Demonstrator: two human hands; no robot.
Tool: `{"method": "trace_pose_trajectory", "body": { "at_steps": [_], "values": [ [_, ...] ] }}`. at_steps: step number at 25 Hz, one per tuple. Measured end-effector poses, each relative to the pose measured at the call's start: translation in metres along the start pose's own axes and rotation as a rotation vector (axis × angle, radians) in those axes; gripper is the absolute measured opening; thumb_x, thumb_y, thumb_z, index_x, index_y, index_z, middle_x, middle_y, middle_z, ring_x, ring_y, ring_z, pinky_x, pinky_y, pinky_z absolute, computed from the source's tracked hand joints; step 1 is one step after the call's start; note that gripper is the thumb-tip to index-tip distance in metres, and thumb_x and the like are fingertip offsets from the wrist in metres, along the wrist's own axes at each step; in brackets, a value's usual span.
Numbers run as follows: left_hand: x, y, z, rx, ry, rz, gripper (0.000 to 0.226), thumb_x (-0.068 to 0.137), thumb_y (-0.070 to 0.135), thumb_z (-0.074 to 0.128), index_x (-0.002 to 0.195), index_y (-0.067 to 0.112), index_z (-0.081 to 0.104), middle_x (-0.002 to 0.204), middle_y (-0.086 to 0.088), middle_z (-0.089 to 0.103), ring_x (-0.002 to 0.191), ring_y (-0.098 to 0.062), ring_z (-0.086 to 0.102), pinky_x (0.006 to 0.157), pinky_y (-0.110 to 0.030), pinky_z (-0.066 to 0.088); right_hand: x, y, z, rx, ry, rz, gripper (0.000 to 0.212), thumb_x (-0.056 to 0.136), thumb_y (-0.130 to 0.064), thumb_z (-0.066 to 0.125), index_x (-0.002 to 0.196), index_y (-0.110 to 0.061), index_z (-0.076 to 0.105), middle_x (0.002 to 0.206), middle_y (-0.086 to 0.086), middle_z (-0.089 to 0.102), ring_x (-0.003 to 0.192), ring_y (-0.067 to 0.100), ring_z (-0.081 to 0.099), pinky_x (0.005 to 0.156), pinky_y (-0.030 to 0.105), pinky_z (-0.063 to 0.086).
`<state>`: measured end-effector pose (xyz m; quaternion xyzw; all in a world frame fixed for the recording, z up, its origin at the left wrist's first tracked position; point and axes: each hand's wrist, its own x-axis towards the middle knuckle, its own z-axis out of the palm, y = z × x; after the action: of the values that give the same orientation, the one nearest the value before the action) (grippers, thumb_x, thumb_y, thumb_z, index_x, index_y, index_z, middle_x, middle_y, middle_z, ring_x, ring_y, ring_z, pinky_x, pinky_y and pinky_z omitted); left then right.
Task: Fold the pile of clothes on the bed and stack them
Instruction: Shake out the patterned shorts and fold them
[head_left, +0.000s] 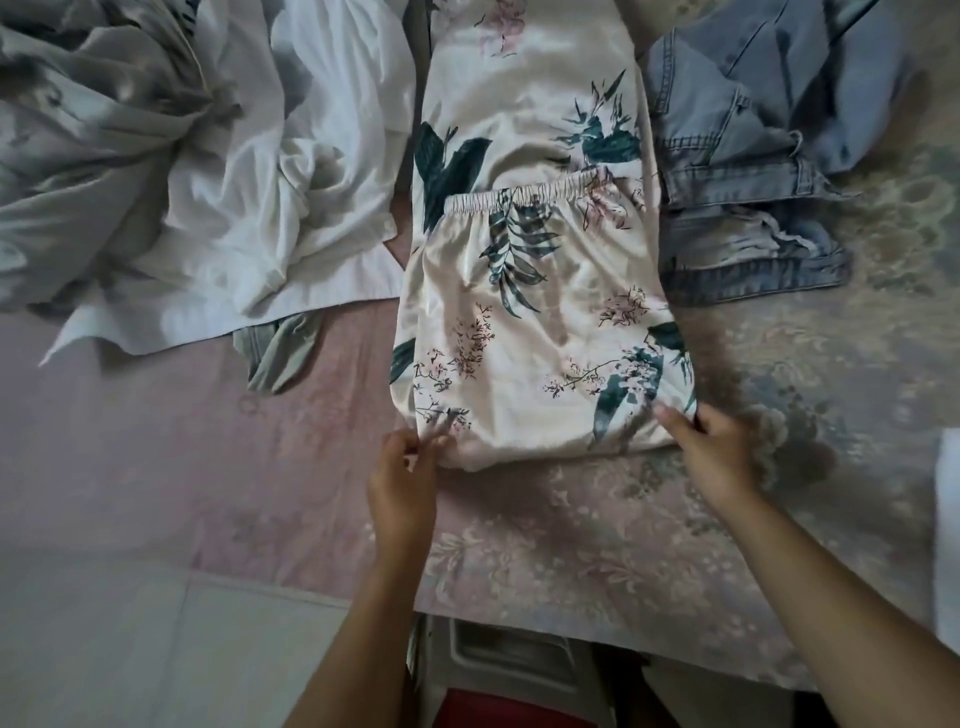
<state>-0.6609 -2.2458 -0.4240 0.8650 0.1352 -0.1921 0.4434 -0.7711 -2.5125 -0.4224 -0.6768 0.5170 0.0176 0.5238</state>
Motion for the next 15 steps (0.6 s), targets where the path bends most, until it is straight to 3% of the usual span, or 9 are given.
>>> {"method": "trace_pose_trajectory", "body": {
  "at_steps": [2, 4, 7, 9, 10, 12, 15],
  "values": [
    [-0.002, 0.008, -0.007, 0.0, 0.11, 0.114, 0.013, 0.084, 0.015, 0.07, 0.078, 0.011, 0.059, 0.083, 0.002, 0.06, 0.078, -0.015, 0.054, 0.063, -0.013, 0.036, -0.005, -0.004, -0.005, 0.01, 0.098, -0.072, 0.015, 0.089, -0.022, 0.065, 0.091, -0.008, 0.069, 0.084, 0.016, 0.069, 0.075, 0.016, 0.055, 0.067, 0.028, 0.039],
    [-0.005, 0.016, -0.015, 0.05, 0.153, 0.233, 0.009, 0.085, 0.012, 0.069, 0.081, 0.008, 0.061, 0.082, 0.003, 0.06, 0.076, -0.01, 0.051, 0.063, -0.015, 0.034, -0.01, -0.004, -0.01, -0.006, 0.086, -0.093, 0.023, 0.09, -0.023, 0.064, 0.088, 0.0, 0.066, 0.074, 0.017, 0.061, 0.068, 0.015, 0.045, 0.058, 0.028, 0.031],
    [-0.012, 0.004, -0.016, 0.203, -0.049, 0.284, 0.015, 0.087, 0.018, 0.067, 0.082, 0.01, 0.056, 0.079, 0.003, 0.057, 0.073, -0.014, 0.052, 0.057, -0.024, 0.036, -0.014, 0.005, -0.012, -0.13, -0.069, -0.052, 0.037, 0.088, -0.026, 0.065, 0.072, 0.004, 0.051, 0.063, 0.01, 0.038, 0.061, 0.015, 0.034, 0.057, 0.029, 0.022],
    [-0.01, -0.007, -0.015, 0.242, -0.127, 0.213, 0.011, 0.09, 0.02, 0.063, 0.092, 0.011, 0.057, 0.086, 0.001, 0.059, 0.081, -0.022, 0.058, 0.063, -0.03, 0.042, -0.013, 0.006, -0.012, -0.202, -0.038, -0.067, 0.03, 0.09, -0.025, 0.063, 0.08, 0.002, 0.057, 0.066, 0.008, 0.047, 0.063, 0.015, 0.042, 0.057, 0.029, 0.026],
    [-0.007, -0.008, -0.014, 0.231, -0.088, 0.216, 0.012, 0.091, 0.018, 0.062, 0.098, 0.01, 0.059, 0.091, -0.001, 0.059, 0.085, -0.023, 0.059, 0.067, -0.03, 0.041, -0.013, 0.002, -0.011, -0.183, 0.022, -0.08, 0.021, 0.091, -0.023, 0.062, 0.092, -0.002, 0.064, 0.076, 0.006, 0.056, 0.07, 0.017, 0.049, 0.06, 0.026, 0.032],
    [-0.001, 0.0, -0.01, 0.184, -0.003, 0.31, 0.013, 0.089, 0.013, 0.063, 0.101, 0.007, 0.061, 0.095, -0.006, 0.059, 0.087, -0.021, 0.056, 0.072, -0.021, 0.037, -0.011, -0.006, -0.006, -0.091, 0.066, -0.078, 0.024, 0.091, -0.02, 0.062, 0.111, -0.007, 0.064, 0.094, 0.003, 0.063, 0.084, 0.017, 0.057, 0.067, 0.024, 0.04],
    [-0.003, 0.024, 0.002, -0.066, -0.106, 0.114, 0.026, 0.085, 0.011, 0.068, 0.104, 0.017, 0.05, 0.093, 0.002, 0.056, 0.082, -0.01, 0.056, 0.069, -0.016, 0.043, -0.007, -0.015, 0.007, 0.015, -0.006, -0.008, 0.017, 0.087, -0.018, 0.067, 0.101, -0.014, 0.06, 0.091, -0.001, 0.063, 0.081, 0.014, 0.058, 0.063, 0.02, 0.042]
  ]
}}
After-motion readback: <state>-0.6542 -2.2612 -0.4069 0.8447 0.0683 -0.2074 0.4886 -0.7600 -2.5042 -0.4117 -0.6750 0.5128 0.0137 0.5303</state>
